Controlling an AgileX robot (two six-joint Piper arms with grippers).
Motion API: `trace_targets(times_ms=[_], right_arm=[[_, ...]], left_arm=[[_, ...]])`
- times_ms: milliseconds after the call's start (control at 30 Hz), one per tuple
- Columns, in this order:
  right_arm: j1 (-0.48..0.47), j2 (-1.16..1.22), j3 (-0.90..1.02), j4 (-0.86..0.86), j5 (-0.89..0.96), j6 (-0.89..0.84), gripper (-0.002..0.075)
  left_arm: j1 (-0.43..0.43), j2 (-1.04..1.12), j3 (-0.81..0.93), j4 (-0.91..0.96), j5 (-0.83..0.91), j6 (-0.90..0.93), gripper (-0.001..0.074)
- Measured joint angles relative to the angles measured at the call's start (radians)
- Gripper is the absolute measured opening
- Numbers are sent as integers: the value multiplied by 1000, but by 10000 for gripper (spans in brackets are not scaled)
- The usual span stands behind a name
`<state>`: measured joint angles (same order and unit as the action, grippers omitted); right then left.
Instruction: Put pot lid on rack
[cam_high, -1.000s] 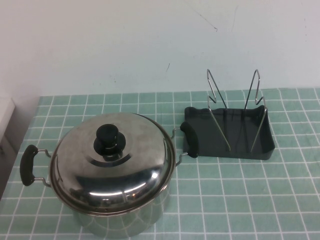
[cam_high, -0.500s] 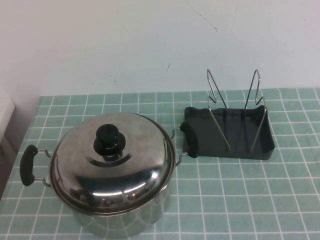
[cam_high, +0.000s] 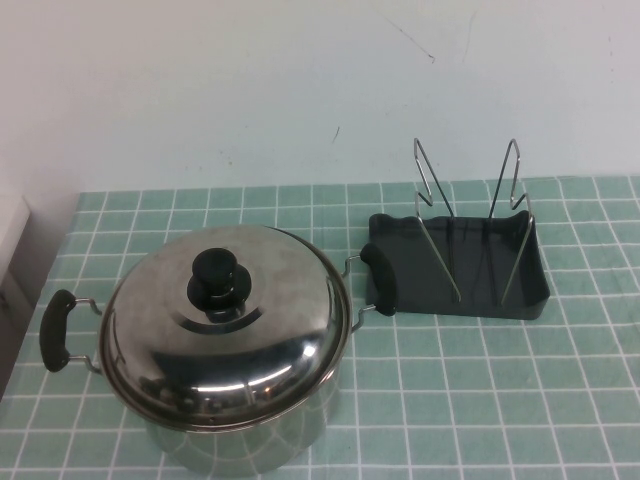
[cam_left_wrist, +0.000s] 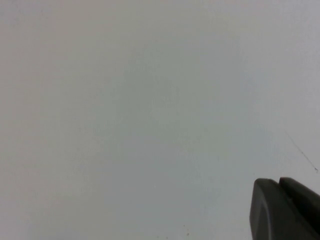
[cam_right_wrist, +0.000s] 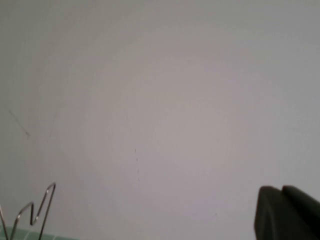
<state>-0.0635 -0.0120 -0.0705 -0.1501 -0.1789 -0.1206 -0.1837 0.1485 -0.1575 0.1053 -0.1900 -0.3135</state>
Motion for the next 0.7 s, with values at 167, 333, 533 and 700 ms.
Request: trace_targets(times_ms=[167,333,533,700], right_arm=[[0,0,-12,-5,131,0,-3],[0,0,-12,1,172,4,-3],[0,0,-12,2,179,8,-3],[0,0,-12,3,191,12,-3]], left_arm=[[0,250,-37,205,-196,-175,-3],[0,553,-58,360,-539,-247,-2],[0,887,-105,419,-855,-261,163],[0,1100,-184,565,-925,-264,512]])
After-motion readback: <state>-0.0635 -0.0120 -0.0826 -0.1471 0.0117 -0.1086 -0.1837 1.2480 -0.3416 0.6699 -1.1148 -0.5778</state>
